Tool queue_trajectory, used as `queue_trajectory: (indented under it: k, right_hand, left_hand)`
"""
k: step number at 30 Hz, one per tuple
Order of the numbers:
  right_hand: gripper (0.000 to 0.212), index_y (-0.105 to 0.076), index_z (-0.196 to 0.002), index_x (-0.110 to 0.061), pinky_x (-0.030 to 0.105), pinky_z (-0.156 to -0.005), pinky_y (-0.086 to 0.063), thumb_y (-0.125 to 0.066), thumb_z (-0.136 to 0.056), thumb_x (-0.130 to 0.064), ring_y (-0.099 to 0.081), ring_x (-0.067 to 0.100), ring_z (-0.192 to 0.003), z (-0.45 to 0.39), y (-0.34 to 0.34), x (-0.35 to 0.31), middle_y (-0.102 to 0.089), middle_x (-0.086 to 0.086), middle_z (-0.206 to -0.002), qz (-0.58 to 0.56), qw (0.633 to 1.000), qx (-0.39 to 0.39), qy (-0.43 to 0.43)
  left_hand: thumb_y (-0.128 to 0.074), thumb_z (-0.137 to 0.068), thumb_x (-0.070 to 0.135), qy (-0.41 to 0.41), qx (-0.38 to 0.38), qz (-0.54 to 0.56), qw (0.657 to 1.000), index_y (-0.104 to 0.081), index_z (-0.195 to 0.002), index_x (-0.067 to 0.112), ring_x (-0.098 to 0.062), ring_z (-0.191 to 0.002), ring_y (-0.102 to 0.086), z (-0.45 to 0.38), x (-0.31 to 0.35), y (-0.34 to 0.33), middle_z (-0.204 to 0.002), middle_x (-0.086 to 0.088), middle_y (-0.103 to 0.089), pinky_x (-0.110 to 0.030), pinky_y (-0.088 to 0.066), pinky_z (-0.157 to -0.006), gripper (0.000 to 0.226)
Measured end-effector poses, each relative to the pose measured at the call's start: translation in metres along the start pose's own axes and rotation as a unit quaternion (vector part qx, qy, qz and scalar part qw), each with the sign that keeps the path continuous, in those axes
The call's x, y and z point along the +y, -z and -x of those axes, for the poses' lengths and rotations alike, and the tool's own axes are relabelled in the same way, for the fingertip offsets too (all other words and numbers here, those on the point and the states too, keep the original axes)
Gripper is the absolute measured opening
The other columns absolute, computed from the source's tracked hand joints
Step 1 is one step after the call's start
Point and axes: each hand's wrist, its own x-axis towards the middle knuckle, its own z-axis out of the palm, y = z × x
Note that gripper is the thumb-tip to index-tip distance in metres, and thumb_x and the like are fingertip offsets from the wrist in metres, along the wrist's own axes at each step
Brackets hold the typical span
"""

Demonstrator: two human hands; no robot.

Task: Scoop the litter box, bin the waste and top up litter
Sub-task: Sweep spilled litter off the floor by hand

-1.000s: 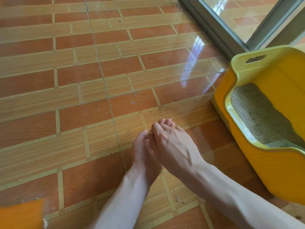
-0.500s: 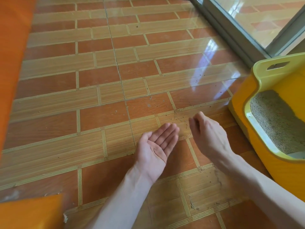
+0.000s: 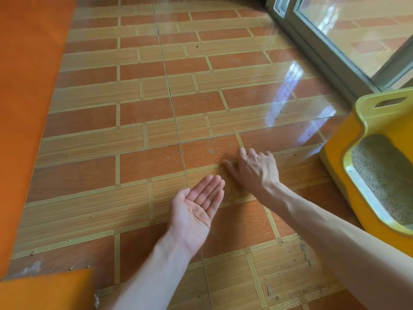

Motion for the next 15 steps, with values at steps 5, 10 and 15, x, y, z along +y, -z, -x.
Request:
queue_trajectory:
  k: [5,10,15]
  right_hand:
    - [0.052,-0.052,-0.108,-0.015,0.039,-0.078,-0.044,-0.024,-0.104,-0.058,-0.07,0.028,-0.08,-0.008,-0.006,0.018,-0.069,0.008,-0.1,-0.005,0.999,0.025,-0.024]
    - [0.053,-0.049,-0.112,-0.015,0.038,-0.072,-0.039,-0.024,-0.104,-0.061,-0.064,0.026,-0.072,-0.011,-0.007,0.037,-0.064,0.008,-0.095,0.036,0.998,0.001,-0.061]
    - [0.013,-0.035,-0.118,-0.016,0.035,-0.088,-0.045,-0.03,-0.106,-0.015,-0.056,0.02,-0.071,-0.006,-0.011,0.036,-0.057,0.001,-0.09,-0.03,0.997,-0.05,-0.053]
  left_hand:
    - [-0.026,-0.111,0.023,-0.001,0.002,0.007,1.0,-0.067,-0.123,-0.008,-0.036,-0.115,-0.072,0.001,0.002,0.001,-0.124,-0.025,-0.072,-0.045,-0.057,-0.098,0.053]
    - [-0.027,-0.11,0.023,0.003,0.002,0.007,1.0,-0.067,-0.124,-0.009,-0.036,-0.114,-0.073,0.0,0.0,0.003,-0.124,-0.025,-0.072,-0.046,-0.056,-0.098,0.052]
    - [-0.027,-0.11,0.022,0.002,0.001,0.007,1.0,-0.066,-0.125,-0.008,-0.036,-0.115,-0.072,-0.001,-0.001,0.001,-0.124,-0.025,-0.072,-0.045,-0.057,-0.097,0.052]
